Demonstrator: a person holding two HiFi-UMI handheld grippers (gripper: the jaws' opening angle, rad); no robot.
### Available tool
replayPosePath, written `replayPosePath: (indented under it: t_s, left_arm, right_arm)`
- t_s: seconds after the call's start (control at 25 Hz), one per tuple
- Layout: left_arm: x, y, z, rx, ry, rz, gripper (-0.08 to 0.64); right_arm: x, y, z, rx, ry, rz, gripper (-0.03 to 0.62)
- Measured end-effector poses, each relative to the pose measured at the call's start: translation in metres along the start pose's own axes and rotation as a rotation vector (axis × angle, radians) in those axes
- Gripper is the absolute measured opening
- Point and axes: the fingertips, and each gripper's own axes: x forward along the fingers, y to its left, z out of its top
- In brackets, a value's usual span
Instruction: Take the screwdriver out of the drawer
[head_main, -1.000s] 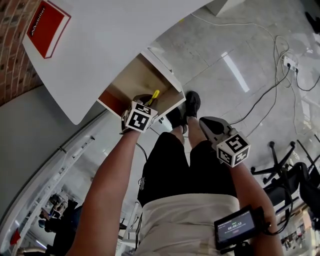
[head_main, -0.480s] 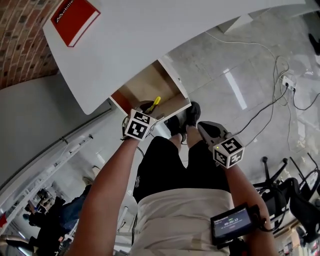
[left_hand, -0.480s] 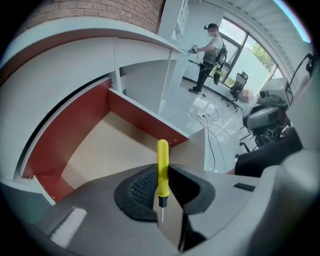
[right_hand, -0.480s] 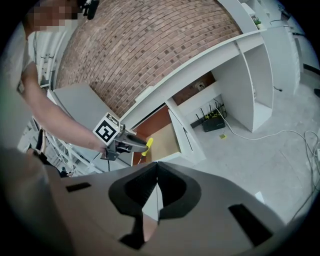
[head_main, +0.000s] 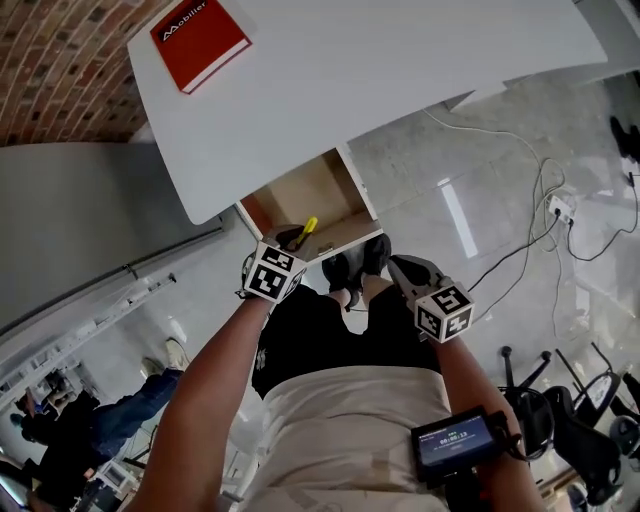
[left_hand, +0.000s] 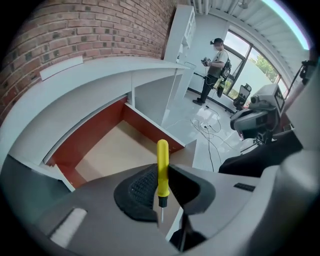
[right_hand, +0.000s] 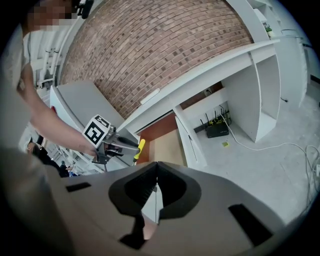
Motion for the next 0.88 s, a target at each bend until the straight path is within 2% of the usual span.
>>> replayPosePath:
  t_s: [0.32,0.6,0.88]
  left_arm:
    - [-0.044,-0.012,0.018,-0.037,-0.101,0.028,0.064]
    - [-0.079,-0.013,0.01,-0.09,-0.144,0.041,0.064]
    - [-0.11,-0.015,0.011,-0.094,-0.208,0.057,0.064]
  right_arm:
    - [-0.011,0.013,0.042,-0.064,-0.029,-0.001,0.006]
    - [-0.013,0.04,0.076,-0.134,-0.046,0.025,0.006]
    - [-0.01,0.065,0.091,-0.174,-0.052,0.032,0.006]
